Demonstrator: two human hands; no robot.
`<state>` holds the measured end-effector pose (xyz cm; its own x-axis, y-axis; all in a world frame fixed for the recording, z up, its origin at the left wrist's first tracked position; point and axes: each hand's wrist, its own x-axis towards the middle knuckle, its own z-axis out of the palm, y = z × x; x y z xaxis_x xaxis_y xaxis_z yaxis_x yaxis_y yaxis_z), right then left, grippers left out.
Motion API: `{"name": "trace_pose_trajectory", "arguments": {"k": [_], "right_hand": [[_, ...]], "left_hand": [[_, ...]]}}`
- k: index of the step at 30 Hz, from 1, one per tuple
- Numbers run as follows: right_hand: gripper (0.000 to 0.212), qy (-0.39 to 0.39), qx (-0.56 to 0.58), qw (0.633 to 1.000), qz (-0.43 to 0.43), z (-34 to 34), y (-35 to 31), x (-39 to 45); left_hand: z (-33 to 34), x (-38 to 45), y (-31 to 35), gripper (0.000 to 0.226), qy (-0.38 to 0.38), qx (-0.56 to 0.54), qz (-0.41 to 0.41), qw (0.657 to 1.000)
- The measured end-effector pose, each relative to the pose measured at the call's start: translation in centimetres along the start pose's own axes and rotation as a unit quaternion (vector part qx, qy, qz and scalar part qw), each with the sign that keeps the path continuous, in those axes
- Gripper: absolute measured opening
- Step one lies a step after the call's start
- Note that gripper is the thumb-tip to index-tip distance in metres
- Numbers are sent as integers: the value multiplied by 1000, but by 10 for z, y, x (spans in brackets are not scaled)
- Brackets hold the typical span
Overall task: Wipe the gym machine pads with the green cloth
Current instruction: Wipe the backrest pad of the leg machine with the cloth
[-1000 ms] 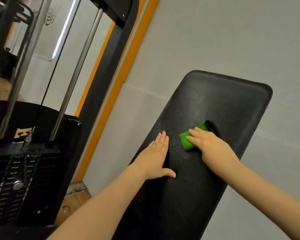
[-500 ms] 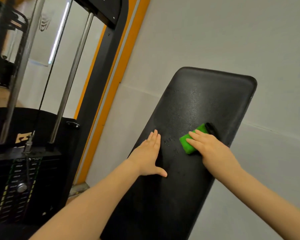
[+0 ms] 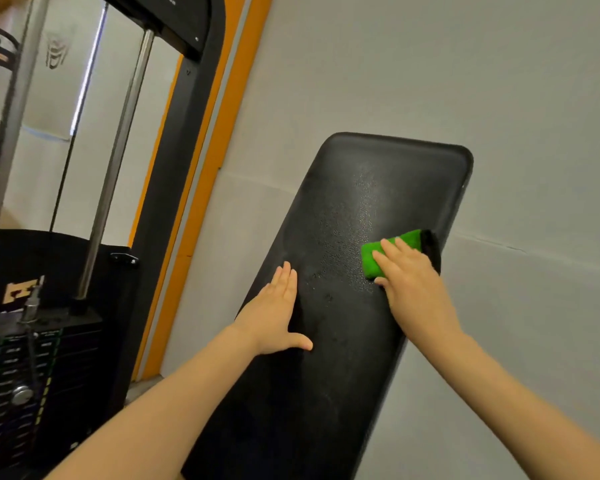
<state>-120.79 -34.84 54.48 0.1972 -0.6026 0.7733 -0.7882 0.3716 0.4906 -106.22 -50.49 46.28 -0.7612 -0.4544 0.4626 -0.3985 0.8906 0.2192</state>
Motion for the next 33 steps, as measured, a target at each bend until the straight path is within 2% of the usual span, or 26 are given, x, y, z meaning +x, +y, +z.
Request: {"name": "trace_pose_trajectory", "arguments": {"k": [3, 6, 8, 10, 12, 14, 16, 18, 22, 25, 30, 33], "right_hand": [[36, -11, 21, 996, -87, 0, -19, -49], [46, -18, 46, 992, -119, -10, -10, -45], [45, 25, 36, 994, -103, -17, 6, -16], [41, 81, 18, 995, -48, -25, 29, 22], [36, 85, 12, 995, 56, -28, 48, 48], [40, 72, 39, 987, 135, -21, 50, 51], [45, 90, 77, 985, 128, -4, 35, 32], [43, 97, 84, 988, 81, 12, 8, 0], [47, 41, 85, 996, -3, 15, -33, -59], [48, 17, 94, 995, -39, 1, -27, -56], [48, 78, 56, 995, -10, -32, 16, 24], [49, 6, 44, 996, 75, -26, 32, 53]], "left_hand": [[0, 0, 0, 121, 0, -3, 5, 1000], [2, -1, 1, 120, -4, -2, 2, 1000], [4, 1, 2, 119, -3, -2, -3, 1000], [4, 2, 2, 119, 2, 2, -5, 1000], [4, 2, 2, 119, 0, 11, -7, 1000], [5, 2, 2, 119, -1, 13, -9, 1000], [6, 3, 2, 119, 0, 10, -8, 1000], [5, 3, 2, 119, 0, 9, -6, 1000], [3, 2, 3, 119, -1, 6, -6, 1000], [4, 0, 3, 119, -5, -3, -2, 1000], [6, 1, 0, 118, 4, -8, -1, 1000], [4, 1, 2, 117, -3, -5, -5, 1000]]}}
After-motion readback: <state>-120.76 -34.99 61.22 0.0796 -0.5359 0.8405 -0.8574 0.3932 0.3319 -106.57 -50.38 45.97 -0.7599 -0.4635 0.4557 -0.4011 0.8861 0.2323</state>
